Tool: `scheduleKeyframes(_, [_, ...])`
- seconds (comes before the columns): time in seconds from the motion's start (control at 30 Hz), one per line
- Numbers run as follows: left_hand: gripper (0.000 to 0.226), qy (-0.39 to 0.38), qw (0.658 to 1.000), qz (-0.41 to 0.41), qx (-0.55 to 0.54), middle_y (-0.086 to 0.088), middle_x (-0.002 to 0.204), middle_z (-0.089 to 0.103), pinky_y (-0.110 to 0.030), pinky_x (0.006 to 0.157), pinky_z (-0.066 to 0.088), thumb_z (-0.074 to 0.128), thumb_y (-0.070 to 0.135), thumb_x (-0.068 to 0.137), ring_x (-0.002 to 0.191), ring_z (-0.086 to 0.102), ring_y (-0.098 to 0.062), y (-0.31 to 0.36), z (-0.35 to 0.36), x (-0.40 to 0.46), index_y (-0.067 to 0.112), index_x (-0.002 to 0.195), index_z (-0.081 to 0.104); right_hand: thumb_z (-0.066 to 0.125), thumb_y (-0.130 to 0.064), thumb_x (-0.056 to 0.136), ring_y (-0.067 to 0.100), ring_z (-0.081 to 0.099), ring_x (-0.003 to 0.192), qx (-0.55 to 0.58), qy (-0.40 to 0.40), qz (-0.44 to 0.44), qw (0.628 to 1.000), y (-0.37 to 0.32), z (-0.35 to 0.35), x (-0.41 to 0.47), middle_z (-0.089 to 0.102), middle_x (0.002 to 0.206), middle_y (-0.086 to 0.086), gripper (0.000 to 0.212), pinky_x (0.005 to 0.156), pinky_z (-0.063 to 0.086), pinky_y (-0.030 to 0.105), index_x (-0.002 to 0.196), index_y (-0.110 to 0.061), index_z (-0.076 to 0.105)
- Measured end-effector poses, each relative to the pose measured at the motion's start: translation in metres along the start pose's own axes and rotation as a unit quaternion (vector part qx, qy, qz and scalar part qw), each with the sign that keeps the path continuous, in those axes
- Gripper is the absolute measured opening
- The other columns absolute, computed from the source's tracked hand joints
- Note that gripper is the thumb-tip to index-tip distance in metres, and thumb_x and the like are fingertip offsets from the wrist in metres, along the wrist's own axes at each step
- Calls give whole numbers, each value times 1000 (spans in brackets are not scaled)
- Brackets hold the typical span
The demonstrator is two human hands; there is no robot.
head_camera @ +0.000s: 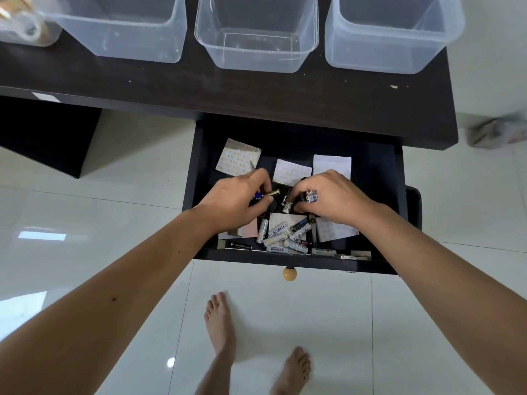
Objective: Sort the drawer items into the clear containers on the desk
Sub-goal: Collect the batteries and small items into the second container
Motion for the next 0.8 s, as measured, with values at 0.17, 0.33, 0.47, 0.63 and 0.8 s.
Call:
scheduleKeyframes(0.17, [30,0,1000,-9,-13,14,103,65,-35,68,51,56,30,107,76,64,-12,-5,3,2,30,136,50,76,-38,94,16,60,95,-116,-36,-35,992,-10,-1,4,65,100,-12,27,65,40,30,120,-45,73])
scheduleKeyframes(0.33, [26,-12,997,-9,-82,11,113,65,-33,73,54,55,28,106,85,63,-7,-10,9,4,36,130,61,73,-40,96,21,65,89,-165,-35,-66,983,-18,-1,8,70,93,-5,20,68,49,37,115,-35,73])
scheduleKeyframes(0.47, [7,-21,991,-37,-126,8,99,66,-38,74,54,60,31,106,85,63,-14,-12,10,8,29,113,59,77,-40,95,12,61,95,-8,-16,-46,999,-13,-7,0,69,100,-13,13,83,51,36,105,-34,71])
scheduleKeyframes(0.63, [3,-13,995,-59,-78,1,74,65,-32,53,40,57,29,107,55,54,-16,-12,7,12,28,109,55,80,-38,92,4,54,93,64,32,-31,997,-5,-11,-11,49,99,-15,14,80,44,21,103,-32,72])
scheduleKeyframes(0.8, [13,-4,996,-78,-52,14,82,61,-28,61,39,57,22,99,60,53,-3,-1,3,16,28,107,65,80,-40,92,-2,54,98,93,70,-6,993,3,-15,-25,49,112,-11,14,77,36,2,100,-32,71])
Point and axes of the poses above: each hand's wrist, its own x-axis towards the middle knuckle, its own z-axis out of the palm, y = z × x, the point moved 4 cm from there along x, towards the middle knuckle
